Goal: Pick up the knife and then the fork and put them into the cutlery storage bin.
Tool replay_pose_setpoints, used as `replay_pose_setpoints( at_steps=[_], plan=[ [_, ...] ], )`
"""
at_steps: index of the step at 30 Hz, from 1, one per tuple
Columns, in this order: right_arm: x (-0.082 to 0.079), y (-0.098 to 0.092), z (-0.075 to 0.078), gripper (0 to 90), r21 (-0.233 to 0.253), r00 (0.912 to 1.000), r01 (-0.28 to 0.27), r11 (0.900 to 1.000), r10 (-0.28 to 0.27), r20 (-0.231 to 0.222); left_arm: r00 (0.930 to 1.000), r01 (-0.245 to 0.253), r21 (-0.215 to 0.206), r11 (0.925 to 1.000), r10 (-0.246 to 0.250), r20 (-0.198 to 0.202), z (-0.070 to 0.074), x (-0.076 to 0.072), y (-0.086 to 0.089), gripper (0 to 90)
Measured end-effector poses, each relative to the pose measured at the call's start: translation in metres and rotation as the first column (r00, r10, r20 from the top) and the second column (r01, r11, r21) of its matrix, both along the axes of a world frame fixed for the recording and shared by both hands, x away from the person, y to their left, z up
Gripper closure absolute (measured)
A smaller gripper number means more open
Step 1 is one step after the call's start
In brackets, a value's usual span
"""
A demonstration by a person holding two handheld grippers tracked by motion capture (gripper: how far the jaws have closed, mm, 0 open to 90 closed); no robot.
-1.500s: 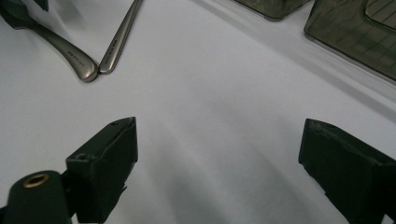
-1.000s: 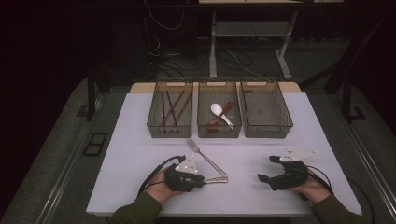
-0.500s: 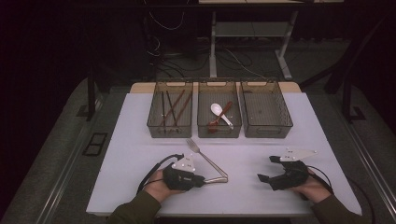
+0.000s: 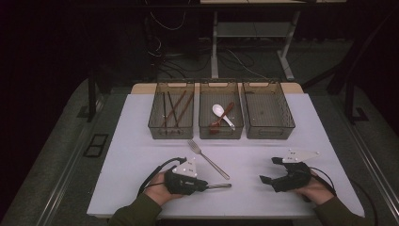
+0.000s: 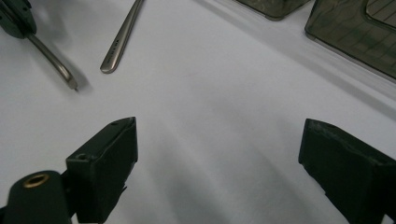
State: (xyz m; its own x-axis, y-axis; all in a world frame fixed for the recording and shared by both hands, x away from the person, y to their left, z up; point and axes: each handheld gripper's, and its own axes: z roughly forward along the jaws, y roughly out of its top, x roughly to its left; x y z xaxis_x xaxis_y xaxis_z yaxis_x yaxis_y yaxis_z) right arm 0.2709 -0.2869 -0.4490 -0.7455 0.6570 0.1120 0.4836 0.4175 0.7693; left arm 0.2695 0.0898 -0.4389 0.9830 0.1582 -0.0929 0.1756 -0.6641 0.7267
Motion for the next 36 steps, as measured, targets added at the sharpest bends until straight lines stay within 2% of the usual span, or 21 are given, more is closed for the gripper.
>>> replay_pose_setpoints(
  at_steps=[2, 6, 9, 15, 18, 22, 23, 27, 31, 32, 34, 35, 36],
  plan=[
    [0.0, 0.0, 0.0, 11.7, -0.001, 1.0, 0.001, 1.0, -0.001, -0.001, 0.9998, 0.009, 0.045, 0.999, -0.01, 0.019, -0.003, -0.001, -0.002, 80.0],
    [0.0, 0.0, 0.001, 11.7, 0.003, 1.0, 0.005, 1.0, -0.005, -0.001, 0.9998, 0.015, 0.052, 0.9985, -0.016, 0.012, -0.002, -0.001, -0.003, 80.4],
    [0.0, 0.0, 0.001, 11.7, 0.003, 1.0, 0.003, 1.0, -0.003, 0.0, 0.999, 0.023, 0.067, 0.9975, -0.026, 0.036, 0.001, -0.004, -0.004, 82.5],
    [0.0, 0.001, 0.002, 11.8, 0.005, 1.0, -0.004, 1.0, 0.004, 0.001, 0.9995, 0.027, 0.068, 0.9973, -0.028, 0.015, 0.002, -0.001, -0.004, 82.7],
    [0.003, 0.001, 0.008, 11.7, 0.017, 0.9992, -0.036, 0.999, 0.036, -0.019, 0.9992, 0.032, 0.08, 0.9963, -0.034, 0.022, 0.005, 0.0, -0.005, 82.7],
    [0.006, 0.006, 0.022, 11.8, 0.001, 0.9942, -0.105, 0.994, 0.105, -0.024, 0.9987, 0.038, 0.085, 0.9956, -0.041, 0.032, 0.01, 0.003, -0.007, 82.8],
    [0.005, 0.008, 0.026, 11.7, -0.003, 0.9917, -0.126, 0.992, 0.126, -0.025, 0.9983, 0.042, 0.083, 0.9956, -0.045, 0.037, 0.012, 0.004, -0.008, 82.8],
    [0.005, 0.019, 0.036, 15.0, -0.027, 0.9693, -0.244, 0.969, 0.243, -0.038, 0.9968, 0.061, 0.076, 0.9952, -0.065, 0.047, 0.021, 0.007, -0.015, 82.8],
    [0.005, 0.036, 0.044, 16.4, -0.066, 0.9516, -0.307, 0.95, 0.305, -0.038, 0.9921, 0.103, 0.099, 0.9898, -0.109, 0.062, 0.03, 0.013, -0.028, 82.7],
    [0.005, 0.041, 0.046, 16.5, -0.073, 0.9468, -0.321, 0.944, 0.319, -0.04, 0.9915, 0.109, 0.091, 0.9899, -0.115, 0.061, 0.032, 0.014, -0.033, 82.7],
    [0.006, 0.05, 0.049, 19.4, -0.099, 0.9339, -0.358, 0.929, 0.356, -0.035, 0.9879, 0.132, 0.106, 0.9854, -0.14, 0.067, 0.037, 0.016, -0.04, 82.7],
    [0.008, 0.055, 0.05, 21.3, -0.111, 0.9222, -0.386, 0.916, 0.386, -0.029, 0.9861, 0.14, 0.106, 0.9845, -0.148, 0.075, 0.039, 0.017, -0.044, 82.7],
    [0.009, 0.059, 0.05, 23.3, -0.11, 0.9151, -0.403, 0.909, 0.402, -0.032, 0.9838, 0.149, 0.114, 0.9822, -0.159, 0.082, 0.041, 0.018, -0.046, 82.7]
  ],
)
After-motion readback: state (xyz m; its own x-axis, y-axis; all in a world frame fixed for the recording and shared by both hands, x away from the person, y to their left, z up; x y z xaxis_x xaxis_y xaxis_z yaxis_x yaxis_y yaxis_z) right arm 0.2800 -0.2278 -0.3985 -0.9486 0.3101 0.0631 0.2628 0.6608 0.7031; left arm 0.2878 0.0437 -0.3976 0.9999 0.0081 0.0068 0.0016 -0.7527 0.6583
